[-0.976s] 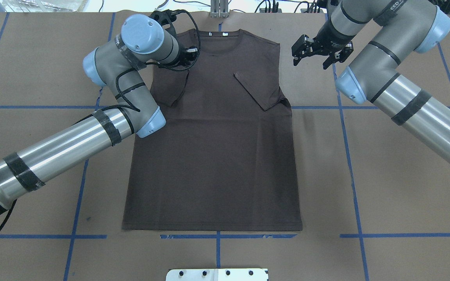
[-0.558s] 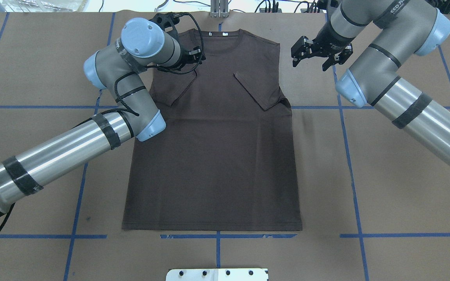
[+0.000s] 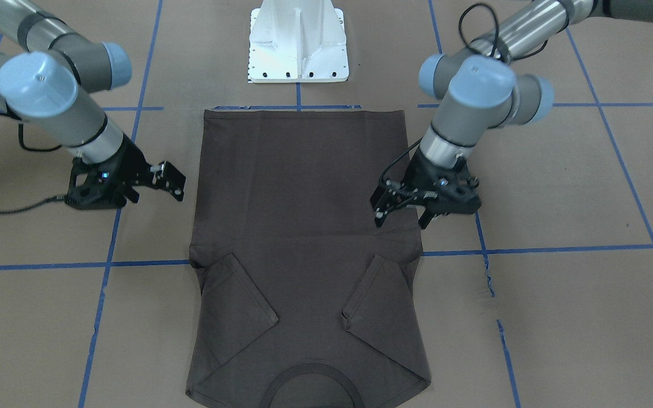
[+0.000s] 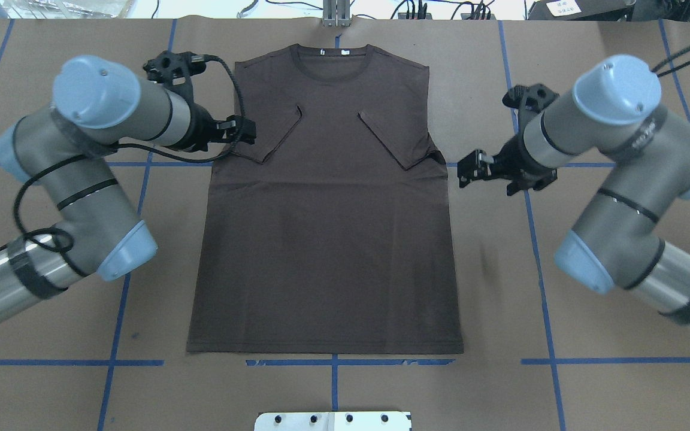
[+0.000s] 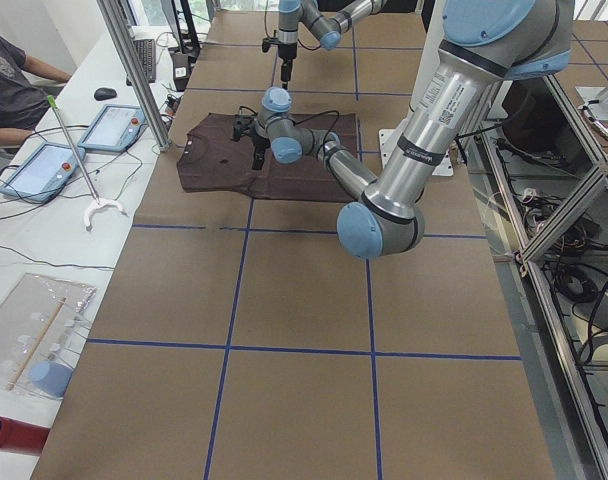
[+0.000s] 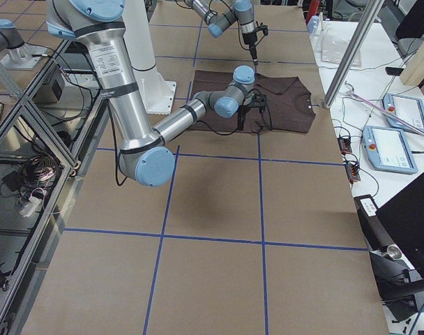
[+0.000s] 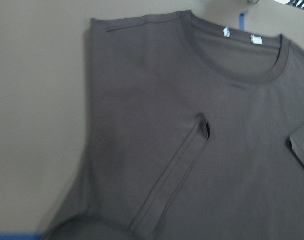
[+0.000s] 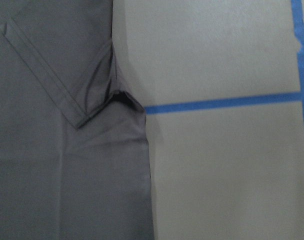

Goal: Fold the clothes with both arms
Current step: 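Move both grippers toward the shirt hem nearest the robot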

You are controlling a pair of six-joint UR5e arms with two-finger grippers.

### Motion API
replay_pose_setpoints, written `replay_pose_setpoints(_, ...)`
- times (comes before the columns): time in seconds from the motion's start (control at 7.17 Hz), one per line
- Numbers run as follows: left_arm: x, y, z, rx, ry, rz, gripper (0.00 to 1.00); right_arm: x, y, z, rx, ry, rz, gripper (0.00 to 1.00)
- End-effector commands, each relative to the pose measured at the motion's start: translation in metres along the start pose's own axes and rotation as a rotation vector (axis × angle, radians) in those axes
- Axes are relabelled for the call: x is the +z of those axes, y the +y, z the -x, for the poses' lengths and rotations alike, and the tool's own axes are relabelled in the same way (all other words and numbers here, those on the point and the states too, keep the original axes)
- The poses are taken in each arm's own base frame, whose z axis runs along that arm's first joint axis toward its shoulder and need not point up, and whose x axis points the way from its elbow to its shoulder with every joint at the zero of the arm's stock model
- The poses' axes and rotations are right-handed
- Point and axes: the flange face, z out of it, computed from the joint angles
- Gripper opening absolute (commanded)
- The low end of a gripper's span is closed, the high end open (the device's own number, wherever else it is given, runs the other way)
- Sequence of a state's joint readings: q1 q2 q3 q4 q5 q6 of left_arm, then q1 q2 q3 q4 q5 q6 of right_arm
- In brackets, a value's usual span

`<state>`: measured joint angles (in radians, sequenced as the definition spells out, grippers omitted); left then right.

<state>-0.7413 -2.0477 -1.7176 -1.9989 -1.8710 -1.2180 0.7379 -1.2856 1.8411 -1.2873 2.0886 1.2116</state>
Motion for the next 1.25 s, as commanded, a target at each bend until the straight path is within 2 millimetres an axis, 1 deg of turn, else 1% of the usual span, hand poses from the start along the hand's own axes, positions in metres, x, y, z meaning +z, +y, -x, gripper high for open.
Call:
replay_pose_setpoints(0.0,-0.062,0.042,0.041,0.003,-0.038,0.011,1.00,0.020,0.144,0.016,0.083,0.021,-0.006,1.00)
replay_pose_setpoints(0.14,-0.070,0.062,0.046,0.024,-0.039,0.017,1.00,0.046,0.208,0.031,0.122,0.035,-0.027,1.00)
replay_pose_setpoints(0.28,-0.077,0.065,0.046,0.027,-0.034,0.015,1.00,0.059,0.239,0.037,0.114,0.046,-0.028,1.00)
replay_pose_setpoints(0.42,-0.076,0.065,0.048,0.025,-0.037,0.015,1.00,0.066,0.247,0.030,0.108,0.069,-0.017,1.00)
replay_pose_setpoints(0.7,-0.075,0.065,0.048,0.026,-0.038,0.017,1.00,0.080,0.248,0.024,0.107,0.100,-0.013,1.00)
replay_pose_setpoints(1.12,-0.075,0.065,0.048,0.025,-0.039,0.017,1.00,0.091,0.248,0.020,0.101,0.123,-0.011,1.00)
